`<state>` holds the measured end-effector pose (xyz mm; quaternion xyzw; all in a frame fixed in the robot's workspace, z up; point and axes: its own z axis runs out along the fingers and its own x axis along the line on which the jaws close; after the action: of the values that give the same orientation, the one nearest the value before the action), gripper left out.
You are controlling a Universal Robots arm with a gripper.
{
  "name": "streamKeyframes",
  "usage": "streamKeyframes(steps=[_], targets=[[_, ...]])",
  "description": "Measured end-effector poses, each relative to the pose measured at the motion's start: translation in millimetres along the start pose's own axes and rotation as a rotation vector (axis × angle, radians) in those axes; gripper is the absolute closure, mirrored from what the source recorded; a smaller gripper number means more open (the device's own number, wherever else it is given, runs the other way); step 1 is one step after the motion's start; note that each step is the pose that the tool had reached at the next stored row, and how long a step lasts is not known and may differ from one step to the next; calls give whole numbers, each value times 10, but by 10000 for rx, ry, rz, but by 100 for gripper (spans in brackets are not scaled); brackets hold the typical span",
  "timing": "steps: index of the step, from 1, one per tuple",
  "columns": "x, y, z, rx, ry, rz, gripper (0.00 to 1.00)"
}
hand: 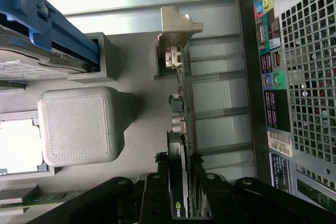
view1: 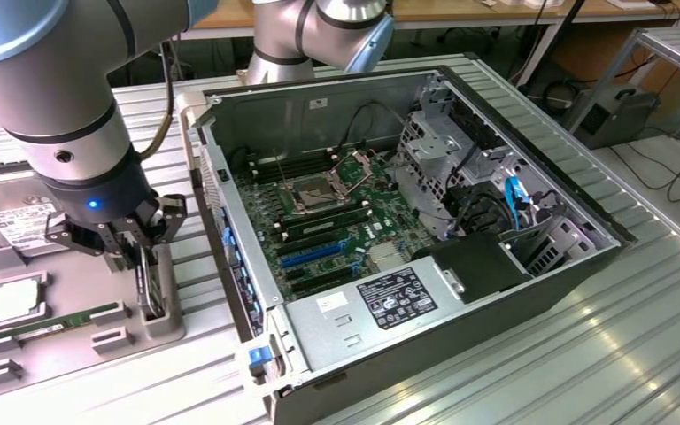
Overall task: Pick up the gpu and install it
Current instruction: 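Pick up the gpu and move the gpu toward the slot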
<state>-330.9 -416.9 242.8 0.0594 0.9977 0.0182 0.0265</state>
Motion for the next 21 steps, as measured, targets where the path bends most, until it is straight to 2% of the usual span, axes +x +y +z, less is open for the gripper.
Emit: streamKeyframes(steps=[6, 14, 21], targets=[[1, 0, 0, -2, 3, -59, 73], [-1, 0, 1, -65, 48, -1254, 73], [-6, 0, 2, -72, 55, -1400, 74]])
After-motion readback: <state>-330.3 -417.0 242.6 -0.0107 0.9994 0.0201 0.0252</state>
